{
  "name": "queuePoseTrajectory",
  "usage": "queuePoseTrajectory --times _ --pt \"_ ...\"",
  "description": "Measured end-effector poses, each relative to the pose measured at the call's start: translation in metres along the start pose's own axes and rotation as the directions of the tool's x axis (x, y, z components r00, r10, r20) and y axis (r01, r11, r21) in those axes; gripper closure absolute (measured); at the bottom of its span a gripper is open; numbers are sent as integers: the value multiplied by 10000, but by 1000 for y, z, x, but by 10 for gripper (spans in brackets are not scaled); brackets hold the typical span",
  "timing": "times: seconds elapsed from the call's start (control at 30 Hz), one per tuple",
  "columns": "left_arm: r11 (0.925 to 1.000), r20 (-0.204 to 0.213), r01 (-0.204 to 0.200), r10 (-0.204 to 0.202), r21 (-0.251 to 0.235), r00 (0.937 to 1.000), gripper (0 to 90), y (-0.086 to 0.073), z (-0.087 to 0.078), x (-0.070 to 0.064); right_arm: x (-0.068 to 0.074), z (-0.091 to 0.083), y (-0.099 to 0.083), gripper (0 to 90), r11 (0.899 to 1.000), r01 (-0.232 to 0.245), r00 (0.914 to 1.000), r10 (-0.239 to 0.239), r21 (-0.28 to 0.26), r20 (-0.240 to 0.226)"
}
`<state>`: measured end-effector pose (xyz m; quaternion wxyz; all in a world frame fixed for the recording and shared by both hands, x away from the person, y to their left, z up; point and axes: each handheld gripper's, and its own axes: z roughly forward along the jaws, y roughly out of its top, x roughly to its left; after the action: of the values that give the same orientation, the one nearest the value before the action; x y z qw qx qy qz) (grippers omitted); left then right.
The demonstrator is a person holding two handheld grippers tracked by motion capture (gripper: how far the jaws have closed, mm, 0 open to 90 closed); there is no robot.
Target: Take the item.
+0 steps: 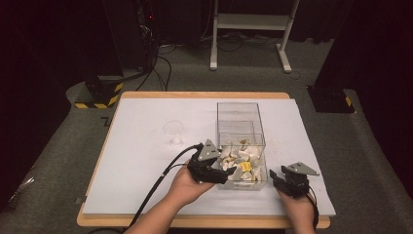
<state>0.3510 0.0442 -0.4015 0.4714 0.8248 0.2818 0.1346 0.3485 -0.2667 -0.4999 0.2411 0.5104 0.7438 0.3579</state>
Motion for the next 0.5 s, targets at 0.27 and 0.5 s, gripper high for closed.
queuePoseTrajectory --times 0.27,0.5 --pt "9989 62 -252 250 393 9997 229 6 13 -8 0 0 0 480 10000 1 10000 -1 -9 -31" --pt "9985 119 -340 335 422 9994 256 8 18 -9 0 0 0 479 10000 5 10000 -5 -18 -48"
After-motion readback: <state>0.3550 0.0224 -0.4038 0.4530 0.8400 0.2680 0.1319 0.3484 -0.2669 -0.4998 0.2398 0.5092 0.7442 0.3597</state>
